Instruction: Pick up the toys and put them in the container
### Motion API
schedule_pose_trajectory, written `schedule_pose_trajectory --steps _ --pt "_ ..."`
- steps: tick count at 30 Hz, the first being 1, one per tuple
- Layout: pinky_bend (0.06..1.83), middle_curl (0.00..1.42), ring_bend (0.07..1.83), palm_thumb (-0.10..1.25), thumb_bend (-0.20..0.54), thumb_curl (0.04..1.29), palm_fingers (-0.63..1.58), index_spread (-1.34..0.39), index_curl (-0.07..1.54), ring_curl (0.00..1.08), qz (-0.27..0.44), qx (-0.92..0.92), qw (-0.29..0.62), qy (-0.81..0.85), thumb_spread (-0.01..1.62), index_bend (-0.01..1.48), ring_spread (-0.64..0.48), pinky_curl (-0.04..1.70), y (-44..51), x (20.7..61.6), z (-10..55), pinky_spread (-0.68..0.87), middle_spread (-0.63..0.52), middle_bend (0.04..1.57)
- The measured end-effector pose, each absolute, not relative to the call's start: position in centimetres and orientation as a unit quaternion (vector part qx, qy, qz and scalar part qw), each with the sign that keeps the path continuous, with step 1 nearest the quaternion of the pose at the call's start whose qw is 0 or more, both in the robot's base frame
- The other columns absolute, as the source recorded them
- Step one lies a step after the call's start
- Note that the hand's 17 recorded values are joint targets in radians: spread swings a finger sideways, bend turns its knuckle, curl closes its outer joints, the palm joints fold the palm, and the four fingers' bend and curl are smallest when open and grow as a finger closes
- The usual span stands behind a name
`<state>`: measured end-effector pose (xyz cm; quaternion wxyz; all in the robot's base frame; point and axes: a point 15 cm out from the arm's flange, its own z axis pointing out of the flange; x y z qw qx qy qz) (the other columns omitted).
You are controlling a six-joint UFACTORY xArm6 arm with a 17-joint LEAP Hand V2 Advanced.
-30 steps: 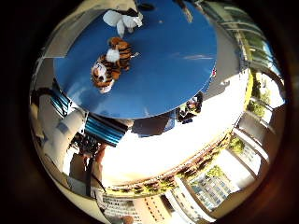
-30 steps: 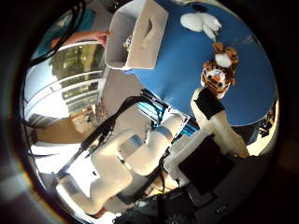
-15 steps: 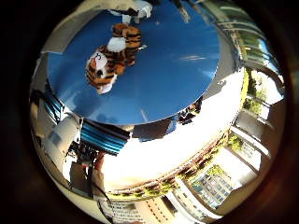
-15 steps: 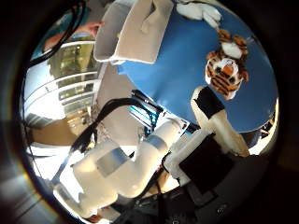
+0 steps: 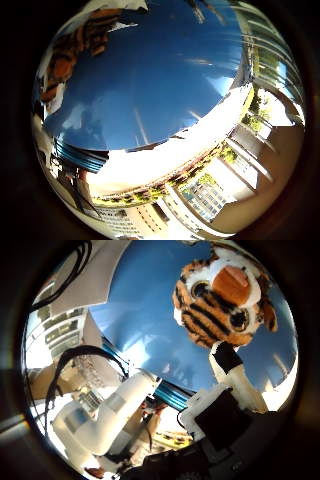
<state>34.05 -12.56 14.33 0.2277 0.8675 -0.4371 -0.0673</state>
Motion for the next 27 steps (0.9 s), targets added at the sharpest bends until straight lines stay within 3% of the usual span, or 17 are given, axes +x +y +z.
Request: schedule_pose_trajectory --steps 4,7,10,12,14,21,27 --pt "0.35 0.29 0.2 0.85 -0.027 0.5 0.1 -0.33 0.37 0.31 -0.061 0.865 0.25 -0.431 1.07 0.23 0.23 0.26 -12.8 34.3 13.2 0.4 -0.06 0.17" --pt "0.32 0.31 0.24 0.85 -0.028 0.49 0.35 -0.29 0.37 0.32 -0.048 0.869 0.247 -0.426 1.06 0.26 0.2 0.24 -12.7 35.0 12.8 0.38 -0.08 0.21" --pt "0.34 0.38 0.49 0.85 -0.028 0.49 0.85 -0.34 0.34 0.38 -0.028 0.876 0.232 -0.422 1.06 0.18 0.15 0.23 -12.6 36.0 13.1 0.33 -0.14 0.41" --pt "0.39 0.46 0.78 0.85 -0.03 0.49 1.0 -0.4 0.3 0.48 -0.001 0.881 0.216 -0.421 1.05 0.07 0.12 0.24 -12.8 37.2 14.3 0.33 -0.17 0.58" --pt "0.51 0.54 0.98 0.87 -0.025 0.5 1.11 -0.47 0.3 0.58 0.011 0.885 0.208 -0.416 1.04 0.15 0.07 0.29 -13.2 37.3 15.7 0.34 -0.21 0.71" --pt "1.17 0.76 1.2 0.96 -0.007 0.58 1.14 -0.7 0.32 0.76 0.011 0.876 0.1 -0.471 1.06 0.26 -0.04 0.58 -11.9 35.6 20.1 0.3 -0.25 1.01" --pt "1.39 0.88 1.27 0.95 -0.017 0.62 1.03 -0.87 0.41 0.82 -0.07 0.875 0.048 -0.476 1.08 0.41 -0.09 0.72 -7.3 30.9 27.4 0.24 -0.26 1.11"
